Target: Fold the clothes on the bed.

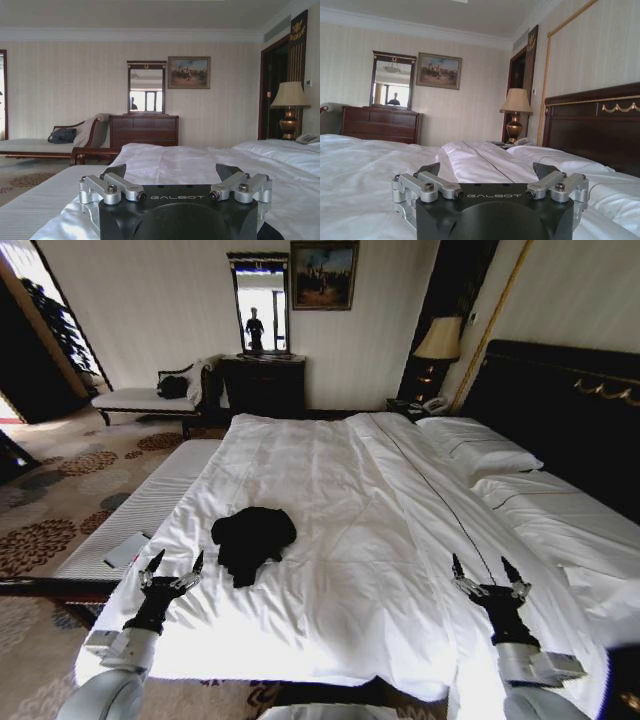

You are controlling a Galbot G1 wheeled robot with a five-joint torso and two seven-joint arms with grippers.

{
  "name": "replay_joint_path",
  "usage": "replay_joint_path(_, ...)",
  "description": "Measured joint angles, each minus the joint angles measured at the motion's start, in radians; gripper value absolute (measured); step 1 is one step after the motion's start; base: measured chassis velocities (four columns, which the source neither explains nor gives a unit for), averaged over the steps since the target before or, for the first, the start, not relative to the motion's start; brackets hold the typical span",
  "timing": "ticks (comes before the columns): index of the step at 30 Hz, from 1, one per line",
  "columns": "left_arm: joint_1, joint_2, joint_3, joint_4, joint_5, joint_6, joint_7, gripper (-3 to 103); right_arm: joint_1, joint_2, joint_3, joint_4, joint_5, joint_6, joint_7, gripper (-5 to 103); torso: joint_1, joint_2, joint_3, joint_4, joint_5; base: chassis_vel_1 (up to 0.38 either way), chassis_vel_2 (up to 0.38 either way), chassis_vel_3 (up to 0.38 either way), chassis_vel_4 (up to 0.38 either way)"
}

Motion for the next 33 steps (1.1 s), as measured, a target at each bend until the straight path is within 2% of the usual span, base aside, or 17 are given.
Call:
replay_joint_path(16, -0.014, 0.0, 0.002, -0.013, 0.004, 0.012, 0.0, 100, 0.006, 0.02, -0.015, -0.027, -0.012, -0.013, 0.029, 100, 0.0, 0.0, 0.0, 0.0, 0.0, 0.006, 0.012, -0.011, -0.013)
replay_joint_path(33, -0.026, 0.004, 0.012, 0.001, 0.007, 0.016, 0.0, 100, 0.002, 0.028, -0.017, -0.025, -0.027, -0.009, 0.032, 100, 0.0, 0.0, 0.0, 0.0, 0.0, 0.089, 0.083, -0.082, -0.089)
